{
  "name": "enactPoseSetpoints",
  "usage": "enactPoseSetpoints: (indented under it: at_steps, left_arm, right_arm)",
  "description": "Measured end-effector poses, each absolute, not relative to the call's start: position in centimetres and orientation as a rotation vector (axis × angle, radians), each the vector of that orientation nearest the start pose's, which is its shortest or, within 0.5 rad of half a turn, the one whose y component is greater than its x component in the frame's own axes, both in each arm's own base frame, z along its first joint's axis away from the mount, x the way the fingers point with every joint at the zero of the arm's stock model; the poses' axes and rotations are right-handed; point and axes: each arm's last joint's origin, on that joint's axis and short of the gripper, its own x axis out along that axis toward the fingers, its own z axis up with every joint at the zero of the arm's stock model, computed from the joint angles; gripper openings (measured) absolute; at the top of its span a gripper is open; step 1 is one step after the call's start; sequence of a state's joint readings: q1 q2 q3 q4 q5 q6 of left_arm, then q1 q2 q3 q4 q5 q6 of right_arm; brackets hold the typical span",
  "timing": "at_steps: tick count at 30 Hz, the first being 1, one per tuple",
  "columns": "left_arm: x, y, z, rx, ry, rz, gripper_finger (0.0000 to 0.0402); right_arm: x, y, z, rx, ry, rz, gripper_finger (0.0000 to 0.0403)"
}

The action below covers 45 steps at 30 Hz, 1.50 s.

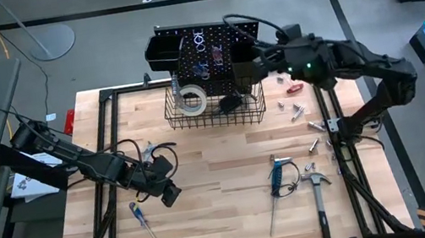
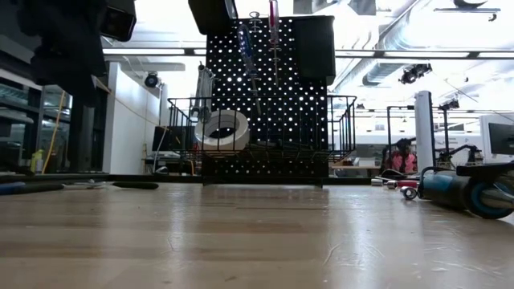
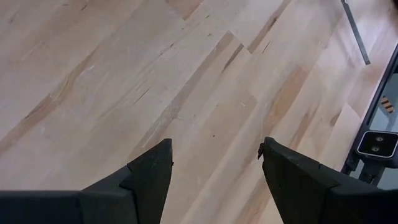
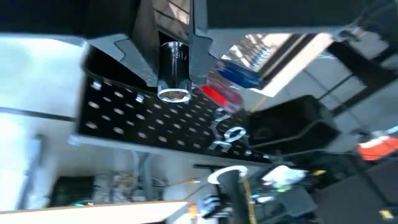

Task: Hang tools onto peg board
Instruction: Put the socket in the left black bin on the pegboard

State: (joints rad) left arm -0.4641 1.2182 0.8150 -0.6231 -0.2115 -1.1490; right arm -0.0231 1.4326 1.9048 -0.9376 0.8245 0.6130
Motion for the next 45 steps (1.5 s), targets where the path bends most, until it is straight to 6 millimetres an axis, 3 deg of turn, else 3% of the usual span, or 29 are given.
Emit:
enactPoseSetpoints:
  at_steps: [12,15,20,29,37,45]
  left_arm:
    - [20.6,-9.6,22.8,-0.734,0.953,0.353,0.0232]
    - [20.6,-9.6,22.8,-0.734,0.949,0.353,0.0232]
    - [21.5,-10.1,24.1,-0.763,0.818,0.229,0.0232]
    - [22.3,-9.7,26.2,-0.803,0.638,0.122,0.0232]
    - [22.5,-9.8,26.7,-0.853,0.591,0.105,0.0232]
    - [22.6,-9.8,26.8,-0.857,0.574,0.105,0.0232]
  right_arm:
    - [26.2,-3.4,48.8,0.405,0.137,-0.881,0.0036]
    - [27.6,-3.5,49.9,0.411,0.027,-0.77,0.0036]
    - [31.7,-3.6,50.6,0.412,-0.151,-0.554,0.0036]
    - [38.9,-6.0,48.0,0.478,-0.319,-0.303,0.0036]
    - [41.6,-8.0,48.3,0.461,-0.374,-0.307,0.0036]
    - [43.3,-9.4,48.6,0.357,-0.287,-0.444,0.0036]
